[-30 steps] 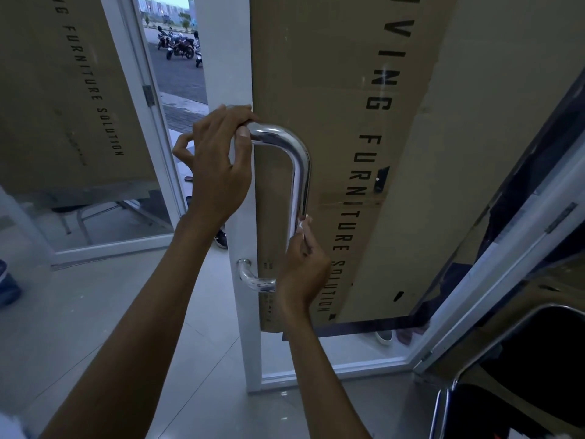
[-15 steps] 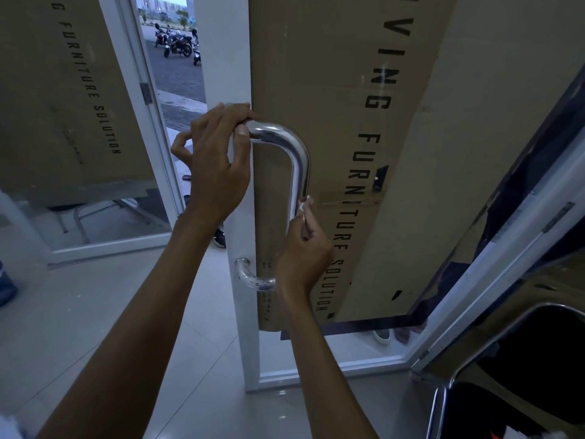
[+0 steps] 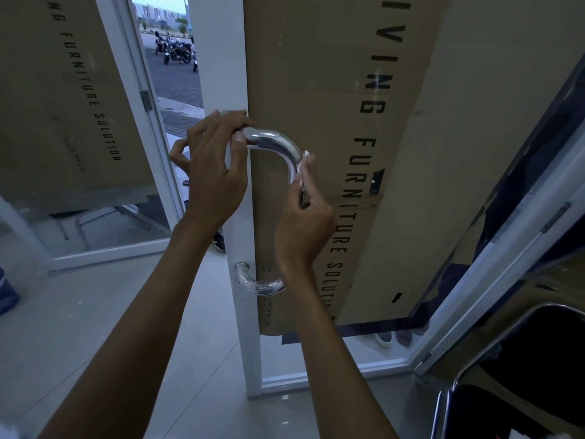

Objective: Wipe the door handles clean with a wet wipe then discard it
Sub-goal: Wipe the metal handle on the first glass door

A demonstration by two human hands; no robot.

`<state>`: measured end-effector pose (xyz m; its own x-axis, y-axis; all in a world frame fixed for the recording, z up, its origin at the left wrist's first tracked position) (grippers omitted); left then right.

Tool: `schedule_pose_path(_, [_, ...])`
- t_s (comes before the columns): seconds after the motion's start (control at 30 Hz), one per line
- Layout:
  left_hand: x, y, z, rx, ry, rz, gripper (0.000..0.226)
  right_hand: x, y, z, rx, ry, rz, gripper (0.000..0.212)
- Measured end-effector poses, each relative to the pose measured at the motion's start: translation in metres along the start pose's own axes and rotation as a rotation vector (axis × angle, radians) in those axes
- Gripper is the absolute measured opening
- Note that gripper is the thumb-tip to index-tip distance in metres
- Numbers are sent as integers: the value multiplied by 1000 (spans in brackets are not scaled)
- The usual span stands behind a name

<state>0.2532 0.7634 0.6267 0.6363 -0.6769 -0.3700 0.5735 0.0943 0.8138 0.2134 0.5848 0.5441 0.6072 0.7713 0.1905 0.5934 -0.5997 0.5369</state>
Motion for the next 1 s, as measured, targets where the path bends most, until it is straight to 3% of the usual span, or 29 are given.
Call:
schedule_pose_path(0.37, [1, -2, 0, -23, -25, 2, 37, -34, -83, 103, 385, -41, 131, 23])
schedule_pose_path(0.6, [0, -3, 0, -24, -20, 10, 36, -25, -66, 90, 316, 22, 95, 28])
schedule_pose_path(1.0, [-1, -2, 0, -8, -27, 19, 34, -40, -94, 124, 466, 4, 112, 24])
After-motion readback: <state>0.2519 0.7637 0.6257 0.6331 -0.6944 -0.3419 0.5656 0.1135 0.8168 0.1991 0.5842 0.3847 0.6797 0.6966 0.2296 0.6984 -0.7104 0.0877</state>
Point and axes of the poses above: each hand's wrist, its own y-axis towards the middle knuckle, its own x-axis out of the palm, z = x × y, the point moved 9 cm from there along y, towards the middle knuckle, and after that the axes turned 2 degrees about -z, right-handed, at the moved point
